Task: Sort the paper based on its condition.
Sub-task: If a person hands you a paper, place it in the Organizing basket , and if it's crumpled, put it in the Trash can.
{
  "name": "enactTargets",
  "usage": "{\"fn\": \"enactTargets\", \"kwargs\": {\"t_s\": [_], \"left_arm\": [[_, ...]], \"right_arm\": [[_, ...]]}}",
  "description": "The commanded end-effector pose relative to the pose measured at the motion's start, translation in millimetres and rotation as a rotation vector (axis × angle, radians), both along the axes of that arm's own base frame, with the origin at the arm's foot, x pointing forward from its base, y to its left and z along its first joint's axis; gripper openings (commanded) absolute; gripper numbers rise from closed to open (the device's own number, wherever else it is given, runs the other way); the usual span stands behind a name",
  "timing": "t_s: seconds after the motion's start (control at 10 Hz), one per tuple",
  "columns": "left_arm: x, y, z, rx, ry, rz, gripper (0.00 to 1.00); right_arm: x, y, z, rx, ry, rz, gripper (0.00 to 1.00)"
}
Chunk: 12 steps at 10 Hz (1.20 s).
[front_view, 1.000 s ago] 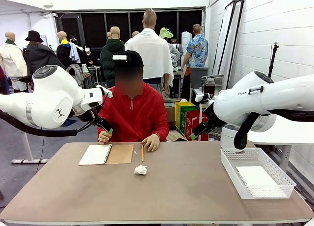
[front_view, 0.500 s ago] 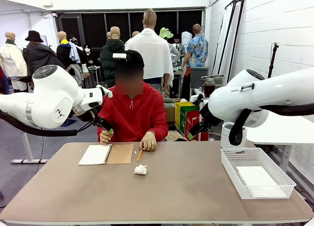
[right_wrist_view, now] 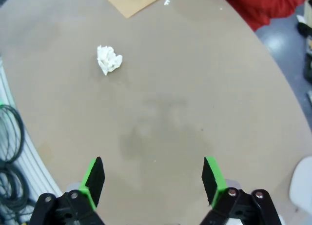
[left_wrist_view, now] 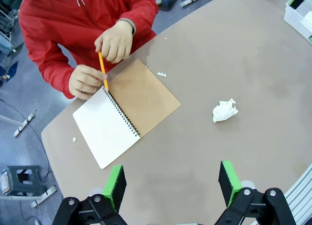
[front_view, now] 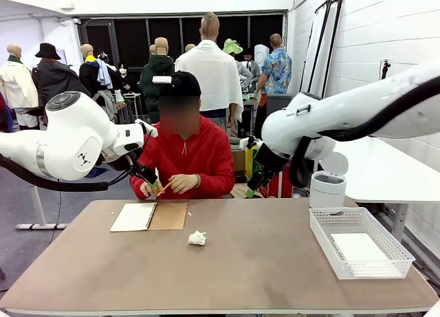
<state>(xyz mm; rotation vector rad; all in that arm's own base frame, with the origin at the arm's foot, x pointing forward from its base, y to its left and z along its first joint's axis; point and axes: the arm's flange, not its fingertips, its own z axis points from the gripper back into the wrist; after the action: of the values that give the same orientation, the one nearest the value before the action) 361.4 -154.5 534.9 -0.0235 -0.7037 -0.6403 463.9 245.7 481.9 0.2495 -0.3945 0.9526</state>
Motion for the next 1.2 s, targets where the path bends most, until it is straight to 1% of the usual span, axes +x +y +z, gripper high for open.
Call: {"fn": "enactTargets", "kwargs": {"t_s": [0.0,0.1,0.2,0.3,1.0,1.1], "left_arm": [[0.3,1.4,-0.1,0.0,0.003,0.002,1.0],[0.3,1.4,-0.1,0.0,0.003,0.002,1.0],[0.3,1.4,-0.1,0.0,0.003,0.002,1.0],[0.3,1.4,-0.1,0.0,0.003,0.002,1.0],[0.3,1.4,-0.1,0.0,0.003,0.002,1.0],[0.3,1.4,-0.1,0.0,0.003,0.002,1.0]], "right_arm": [[19.6,13.9,-3.8,-0.024,0.002,0.064,1.0],[24.9,17.1,-6.0,-0.023,0.003,0.055,1.0],[24.6,15.1,-4.4,0.003,-0.003,0.056,1.0],[18.2,19.6,-9.0,-0.018,0.006,0.042,1.0],[18.2,19.6,-9.0,-0.018,0.006,0.042,1.0],[21.9,22.8,-7.5,-0.021,-0.001,0.042,1.0]]}}
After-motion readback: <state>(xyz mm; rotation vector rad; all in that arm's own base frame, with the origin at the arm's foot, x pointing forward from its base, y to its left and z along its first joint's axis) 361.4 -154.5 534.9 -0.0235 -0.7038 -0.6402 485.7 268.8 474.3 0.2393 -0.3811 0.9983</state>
